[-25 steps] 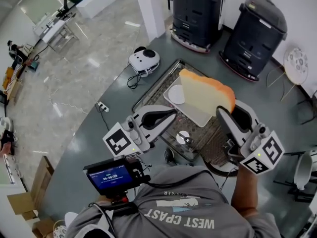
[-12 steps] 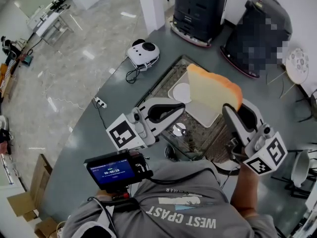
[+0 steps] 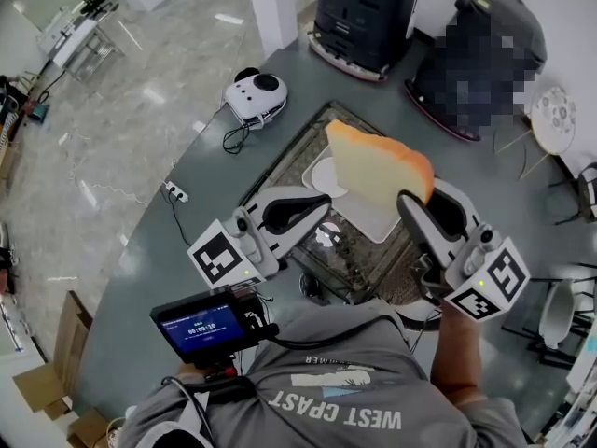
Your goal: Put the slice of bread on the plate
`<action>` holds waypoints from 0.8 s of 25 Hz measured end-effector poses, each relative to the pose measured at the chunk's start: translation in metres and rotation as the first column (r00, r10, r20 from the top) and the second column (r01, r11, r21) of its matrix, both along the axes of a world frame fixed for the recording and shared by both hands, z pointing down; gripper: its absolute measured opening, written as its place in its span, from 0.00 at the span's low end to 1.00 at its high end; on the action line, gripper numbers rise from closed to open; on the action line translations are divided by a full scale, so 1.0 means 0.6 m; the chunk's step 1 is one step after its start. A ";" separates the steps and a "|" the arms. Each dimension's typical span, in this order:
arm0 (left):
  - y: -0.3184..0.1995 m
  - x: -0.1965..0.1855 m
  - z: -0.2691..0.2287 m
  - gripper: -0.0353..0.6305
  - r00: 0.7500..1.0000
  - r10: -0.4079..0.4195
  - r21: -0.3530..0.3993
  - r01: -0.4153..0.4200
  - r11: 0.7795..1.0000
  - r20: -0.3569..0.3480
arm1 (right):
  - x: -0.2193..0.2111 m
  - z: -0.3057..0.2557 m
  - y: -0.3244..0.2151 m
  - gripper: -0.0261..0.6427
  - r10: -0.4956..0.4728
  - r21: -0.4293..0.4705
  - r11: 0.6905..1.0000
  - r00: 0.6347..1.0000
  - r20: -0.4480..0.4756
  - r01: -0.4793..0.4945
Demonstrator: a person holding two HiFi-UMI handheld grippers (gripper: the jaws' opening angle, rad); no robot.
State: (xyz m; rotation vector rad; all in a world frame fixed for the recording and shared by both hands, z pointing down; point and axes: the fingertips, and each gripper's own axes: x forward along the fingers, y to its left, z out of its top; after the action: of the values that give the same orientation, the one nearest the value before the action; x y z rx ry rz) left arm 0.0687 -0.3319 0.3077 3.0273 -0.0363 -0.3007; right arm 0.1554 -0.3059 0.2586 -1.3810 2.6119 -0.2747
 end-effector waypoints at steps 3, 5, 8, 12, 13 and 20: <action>-0.010 0.016 0.010 0.06 1.000 -0.010 -0.014 0.011 1.000 0.010 | 0.016 0.014 -0.022 0.17 -0.014 -0.018 1.000 1.000 0.009 0.015; -0.019 0.023 0.015 0.06 1.000 -0.023 -0.021 0.023 1.000 0.016 | 0.025 0.025 -0.039 0.17 -0.026 -0.029 0.999 1.000 0.017 0.026; -0.027 0.030 0.021 0.06 0.999 -0.045 -0.037 0.046 0.998 0.021 | 0.035 0.041 -0.062 0.17 -0.045 -0.048 0.998 0.999 0.029 0.046; -0.032 0.031 0.033 0.06 0.996 -0.078 -0.052 0.080 0.995 0.038 | 0.044 0.068 -0.092 0.17 -0.070 -0.075 0.994 0.996 0.053 0.073; -0.034 0.029 0.036 0.06 0.995 -0.088 -0.055 0.090 0.994 0.041 | 0.045 0.077 -0.100 0.17 -0.075 -0.084 0.993 0.995 0.059 0.079; -0.057 0.018 0.063 0.06 0.986 -0.154 -0.094 0.160 0.983 0.069 | 0.058 0.163 -0.169 0.17 -0.090 -0.186 0.976 0.988 0.129 0.113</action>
State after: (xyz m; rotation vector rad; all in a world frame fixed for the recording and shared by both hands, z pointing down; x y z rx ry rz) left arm 0.0795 -0.3658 0.3457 2.9387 -0.2878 -0.2112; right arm 0.1901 -0.4075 0.3565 -1.2440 2.6165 -0.6208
